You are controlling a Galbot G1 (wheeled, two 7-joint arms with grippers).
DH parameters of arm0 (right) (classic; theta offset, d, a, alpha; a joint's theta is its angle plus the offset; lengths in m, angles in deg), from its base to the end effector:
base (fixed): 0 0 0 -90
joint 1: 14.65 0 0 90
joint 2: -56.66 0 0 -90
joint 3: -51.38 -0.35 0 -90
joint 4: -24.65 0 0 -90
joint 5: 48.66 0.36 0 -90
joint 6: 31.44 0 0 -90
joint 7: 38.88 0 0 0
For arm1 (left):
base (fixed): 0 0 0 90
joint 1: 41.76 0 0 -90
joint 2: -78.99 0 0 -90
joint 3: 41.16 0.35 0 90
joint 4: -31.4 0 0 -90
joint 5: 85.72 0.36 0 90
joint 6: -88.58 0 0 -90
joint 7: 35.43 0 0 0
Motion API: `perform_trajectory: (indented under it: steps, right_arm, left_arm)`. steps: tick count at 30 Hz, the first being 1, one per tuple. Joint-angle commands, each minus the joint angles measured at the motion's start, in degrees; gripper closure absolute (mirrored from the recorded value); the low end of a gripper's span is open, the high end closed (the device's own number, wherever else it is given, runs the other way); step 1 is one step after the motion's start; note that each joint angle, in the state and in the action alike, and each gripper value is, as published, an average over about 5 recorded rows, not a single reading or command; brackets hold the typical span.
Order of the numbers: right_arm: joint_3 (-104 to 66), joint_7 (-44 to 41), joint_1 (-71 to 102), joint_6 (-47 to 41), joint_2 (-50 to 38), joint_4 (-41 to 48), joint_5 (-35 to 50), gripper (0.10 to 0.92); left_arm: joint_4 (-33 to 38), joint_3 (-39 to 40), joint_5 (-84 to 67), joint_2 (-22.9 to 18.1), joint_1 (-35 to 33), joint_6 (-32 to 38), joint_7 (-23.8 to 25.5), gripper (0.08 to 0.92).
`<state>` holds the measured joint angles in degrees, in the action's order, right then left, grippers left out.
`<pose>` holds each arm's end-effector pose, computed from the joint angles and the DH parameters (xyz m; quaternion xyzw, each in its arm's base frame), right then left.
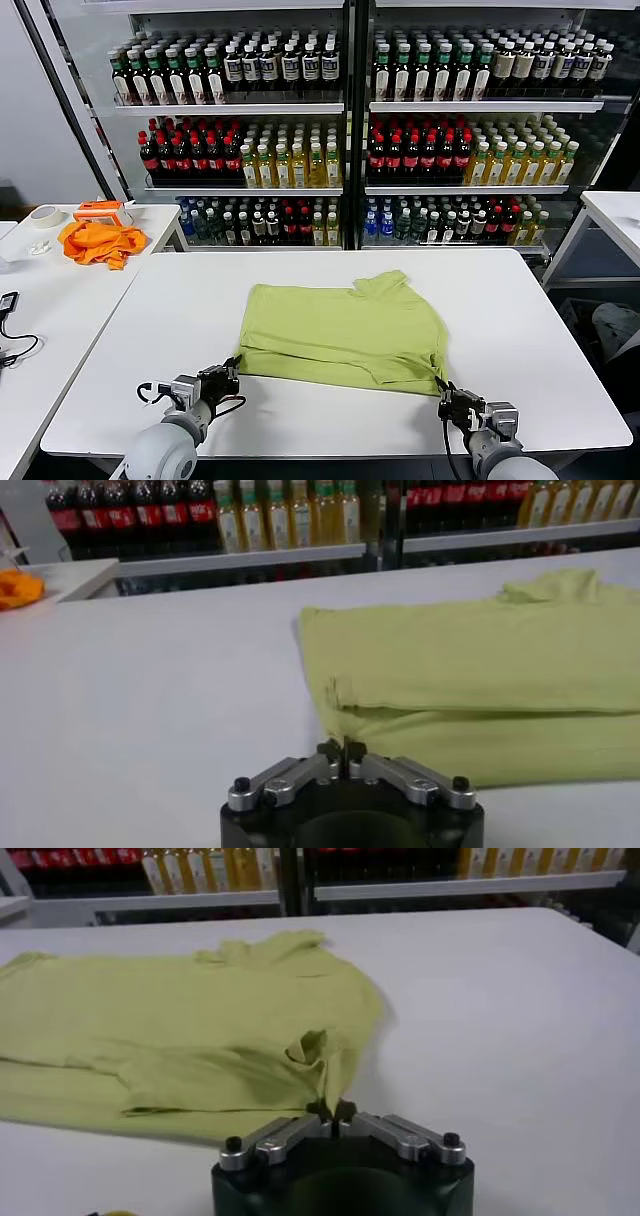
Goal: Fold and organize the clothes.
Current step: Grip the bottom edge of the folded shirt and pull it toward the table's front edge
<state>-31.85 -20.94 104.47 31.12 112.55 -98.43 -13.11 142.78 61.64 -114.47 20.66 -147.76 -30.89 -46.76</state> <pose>0.1901 -0.0566 -0.2742 0.0596 -0.9587 0.0116 0.2779 0.2522 0.0516 -0.3066 -0.0918 -0.9548 -0.0538 0.2774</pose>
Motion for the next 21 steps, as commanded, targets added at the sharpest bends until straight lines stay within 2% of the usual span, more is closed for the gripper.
perform_trajectory:
  steps: [1, 5, 17, 21]
  right_arm:
    - [-0.78, 0.01, 8.40, 0.46, -1.55, -6.36, -2.29, 0.911]
    - [-0.95, -0.19, 10.71, 1.22, -2.04, -6.78, -3.44, 0.911]
    - [0.05, 0.72, 13.10, 1.50, -0.93, -7.47, -7.32, 0.911]
    - [-1.01, 0.64, 13.37, 1.11, -1.07, -8.55, -7.18, 0.860]
  left_arm:
    - [11.21, -5.58, 0.57, 3.76, -12.65, -0.67, -0.58, 0.917]
    - [13.08, -7.84, 0.59, 4.43, -15.58, -0.67, -0.99, 0.917]
    - [14.93, -8.21, 3.05, 4.93, -18.20, -2.93, -1.23, 0.917]
    - [15.43, -9.41, 3.05, 5.77, -18.44, -3.14, -0.52, 0.905]
